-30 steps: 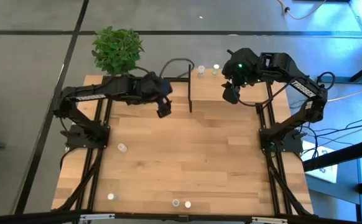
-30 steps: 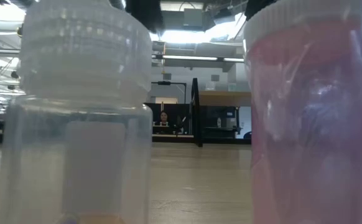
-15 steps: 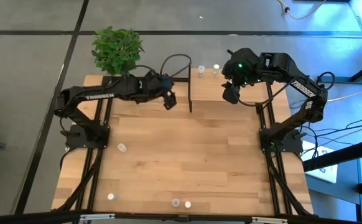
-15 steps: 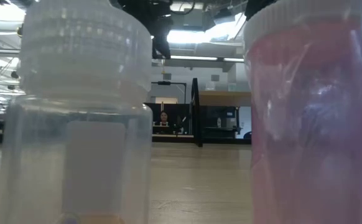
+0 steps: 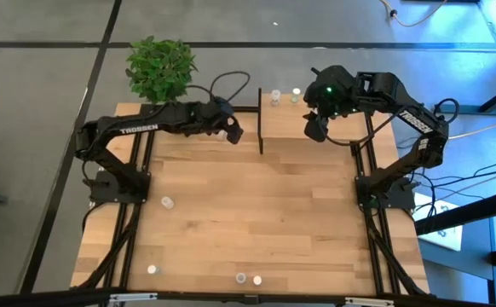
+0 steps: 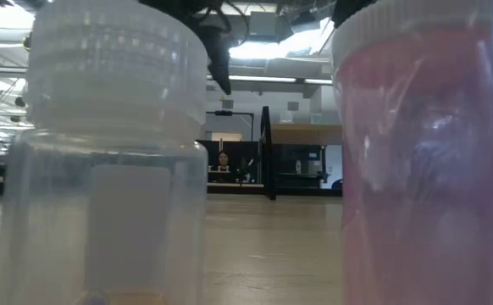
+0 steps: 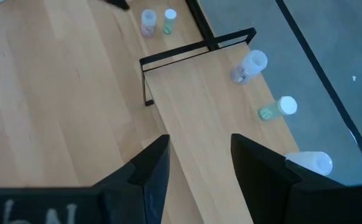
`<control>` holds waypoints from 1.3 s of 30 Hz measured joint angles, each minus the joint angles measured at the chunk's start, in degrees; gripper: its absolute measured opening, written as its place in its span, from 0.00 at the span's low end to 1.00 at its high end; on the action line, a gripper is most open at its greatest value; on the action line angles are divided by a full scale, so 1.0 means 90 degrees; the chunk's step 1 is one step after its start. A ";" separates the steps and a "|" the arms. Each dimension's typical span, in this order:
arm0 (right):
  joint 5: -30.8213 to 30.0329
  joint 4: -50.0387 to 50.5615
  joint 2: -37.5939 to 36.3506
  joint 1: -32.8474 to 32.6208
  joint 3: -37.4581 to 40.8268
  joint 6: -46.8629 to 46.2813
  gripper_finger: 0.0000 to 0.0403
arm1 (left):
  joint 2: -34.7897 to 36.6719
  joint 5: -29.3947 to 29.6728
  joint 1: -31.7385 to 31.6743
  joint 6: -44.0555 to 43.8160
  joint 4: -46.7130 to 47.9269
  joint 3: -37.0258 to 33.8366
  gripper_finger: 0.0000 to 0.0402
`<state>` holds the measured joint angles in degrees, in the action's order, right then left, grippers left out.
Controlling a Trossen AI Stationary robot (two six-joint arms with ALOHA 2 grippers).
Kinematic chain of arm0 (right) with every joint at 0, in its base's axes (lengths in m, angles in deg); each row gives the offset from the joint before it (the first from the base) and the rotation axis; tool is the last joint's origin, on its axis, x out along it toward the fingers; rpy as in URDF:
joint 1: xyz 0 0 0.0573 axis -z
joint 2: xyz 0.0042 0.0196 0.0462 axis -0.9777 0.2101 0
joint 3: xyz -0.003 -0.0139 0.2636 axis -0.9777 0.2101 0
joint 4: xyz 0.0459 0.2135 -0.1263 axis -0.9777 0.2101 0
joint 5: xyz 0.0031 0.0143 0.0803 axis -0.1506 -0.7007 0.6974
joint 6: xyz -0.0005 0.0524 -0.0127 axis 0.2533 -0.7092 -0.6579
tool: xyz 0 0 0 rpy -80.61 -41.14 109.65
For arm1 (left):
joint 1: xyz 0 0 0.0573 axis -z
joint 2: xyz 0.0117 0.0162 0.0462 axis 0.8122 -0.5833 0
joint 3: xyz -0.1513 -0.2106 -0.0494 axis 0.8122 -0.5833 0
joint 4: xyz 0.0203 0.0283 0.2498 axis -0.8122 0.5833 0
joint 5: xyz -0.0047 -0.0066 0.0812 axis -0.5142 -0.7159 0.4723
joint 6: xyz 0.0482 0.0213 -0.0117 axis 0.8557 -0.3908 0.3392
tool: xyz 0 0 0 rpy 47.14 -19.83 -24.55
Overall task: Pick and place medicine bottles onto shelf by color
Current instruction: Put the top green pill bottle aligned with the other green pill bottle on the shelf
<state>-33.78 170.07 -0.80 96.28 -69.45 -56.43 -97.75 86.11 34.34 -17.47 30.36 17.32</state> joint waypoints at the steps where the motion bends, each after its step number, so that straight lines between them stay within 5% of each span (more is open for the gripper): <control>1: 0.0000 -0.0019 0.0002 0.0000 0.0000 0.0000 0.43 | 0.0000 -0.0043 0.0001 -0.0174 -0.0070 -0.0127 0.83; 8: -0.0002 -0.0157 0.0002 -0.0002 0.0000 0.0000 0.43 | -0.0005 -0.0015 -0.0279 -0.1419 -0.0617 -0.0882 0.83; 27: 0.0000 -0.0393 0.0002 -0.0001 0.0002 -0.0029 0.43 | -0.0012 0.0133 -0.0995 -0.1472 -0.1303 -0.1226 0.83; 39: 0.0000 -0.0393 0.0002 0.0000 0.0002 -0.0034 0.43 | -0.0856 0.0140 -0.1066 -0.1087 -0.1629 -0.1231 0.82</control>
<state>-33.78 166.53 -0.77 96.28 -69.43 -56.74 -105.45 87.37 24.74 -27.25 15.69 6.24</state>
